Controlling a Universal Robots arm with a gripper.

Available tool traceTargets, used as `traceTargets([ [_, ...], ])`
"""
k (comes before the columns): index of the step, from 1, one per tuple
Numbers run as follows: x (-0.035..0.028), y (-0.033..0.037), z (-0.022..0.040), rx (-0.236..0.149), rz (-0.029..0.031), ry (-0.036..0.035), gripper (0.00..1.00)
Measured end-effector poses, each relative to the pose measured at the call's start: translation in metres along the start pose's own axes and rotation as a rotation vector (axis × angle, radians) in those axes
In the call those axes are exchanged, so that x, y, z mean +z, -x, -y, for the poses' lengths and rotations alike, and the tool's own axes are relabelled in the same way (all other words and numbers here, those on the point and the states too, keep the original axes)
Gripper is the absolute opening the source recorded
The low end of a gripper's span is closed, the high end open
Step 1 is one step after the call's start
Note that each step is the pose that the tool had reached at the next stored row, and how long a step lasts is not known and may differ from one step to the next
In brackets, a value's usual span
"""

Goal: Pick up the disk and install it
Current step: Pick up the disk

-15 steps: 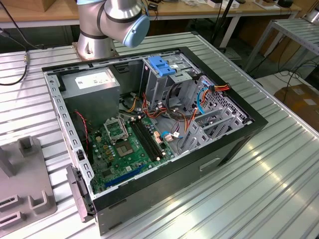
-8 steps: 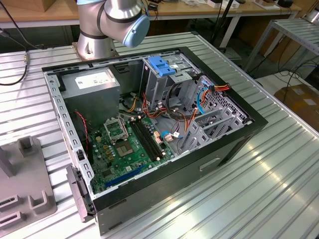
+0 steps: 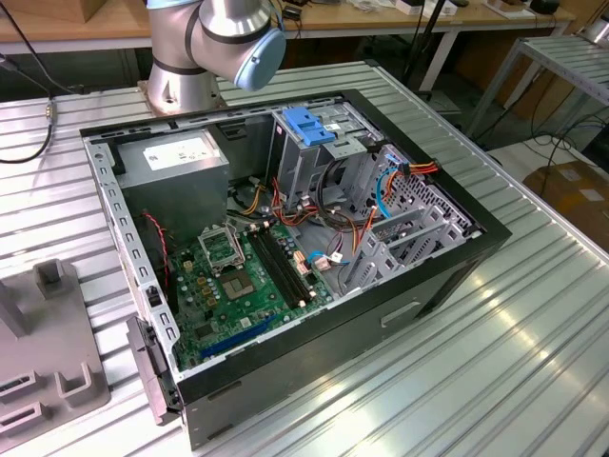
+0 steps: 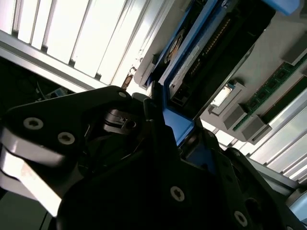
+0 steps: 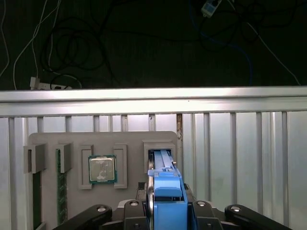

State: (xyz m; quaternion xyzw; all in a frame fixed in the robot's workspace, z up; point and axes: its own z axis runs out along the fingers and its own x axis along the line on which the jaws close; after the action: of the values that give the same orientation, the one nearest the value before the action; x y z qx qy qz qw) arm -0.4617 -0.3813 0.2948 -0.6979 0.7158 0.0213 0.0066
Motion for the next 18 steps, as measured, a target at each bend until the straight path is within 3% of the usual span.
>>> traceTargets([
  [10,-0.003,0.0001,-0.0001,0.0,0.0,-0.0001,0.37],
  [18,-0.0174,0.0007,-0.0004,0.0,0.0,0.0001,0.37],
])
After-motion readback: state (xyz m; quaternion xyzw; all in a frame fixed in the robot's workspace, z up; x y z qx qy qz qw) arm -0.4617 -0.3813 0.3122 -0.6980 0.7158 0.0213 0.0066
